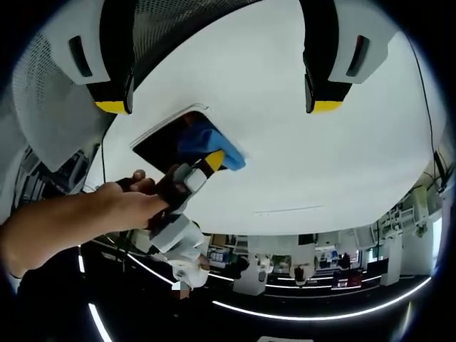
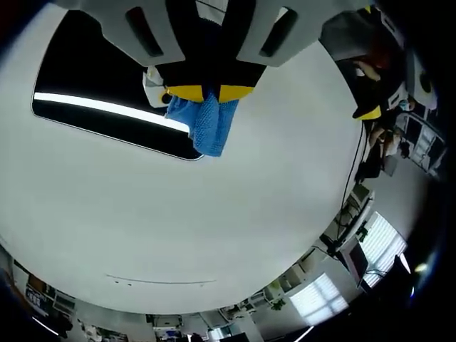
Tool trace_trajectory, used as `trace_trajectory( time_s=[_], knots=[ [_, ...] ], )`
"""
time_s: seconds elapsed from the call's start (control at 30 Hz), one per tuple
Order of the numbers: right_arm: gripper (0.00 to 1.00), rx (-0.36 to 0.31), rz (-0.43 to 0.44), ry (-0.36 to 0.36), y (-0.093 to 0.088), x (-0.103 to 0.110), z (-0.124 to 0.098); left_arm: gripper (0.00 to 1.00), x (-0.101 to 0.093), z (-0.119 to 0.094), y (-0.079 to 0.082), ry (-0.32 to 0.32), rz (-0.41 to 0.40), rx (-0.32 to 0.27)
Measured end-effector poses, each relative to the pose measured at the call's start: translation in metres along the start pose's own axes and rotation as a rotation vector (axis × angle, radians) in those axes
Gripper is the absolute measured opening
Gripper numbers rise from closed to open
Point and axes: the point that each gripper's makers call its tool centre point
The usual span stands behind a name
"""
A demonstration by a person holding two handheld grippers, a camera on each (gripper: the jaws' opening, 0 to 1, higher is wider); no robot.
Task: Wipe the mirror surface with the cleaning cloth until all visible marks leave the cleaned area.
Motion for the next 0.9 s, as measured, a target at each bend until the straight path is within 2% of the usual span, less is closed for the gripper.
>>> trace_trajectory(
  time_s=[0.2,0.3,0.47,0.9],
  knots=[
    [0.0,0.001,-0.036,-0.001,0.001,0.0,0.002,0.99,-0.001,0.0,-0.001,-0.004,0.001,0.002],
    [0.0,0.002,-0.01,0.001,0.001,-0.001,0.002,0.99,-0.001,0.0,0.0,-0.005,0.001,0.001],
    [0.0,-0.003,-0.052,-0.006,0.001,0.0,0.001,0.99,-0.003,0.0,0.0,-0.013,0.011,-0.001],
    [0.0,-0.003,-0.031,-0.011,-0.004,-0.015,-0.006,0.99,-0.004,0.0,0.001,-0.014,0.011,0.0]
  ],
)
Point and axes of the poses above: the point that each gripper's makers call its tool centre point, and the gripper's own axes: z roughly forward along the fingers, x roughly to its left, y roughly out of its top, and after that the axes turned 5 degrees about z, right-handed
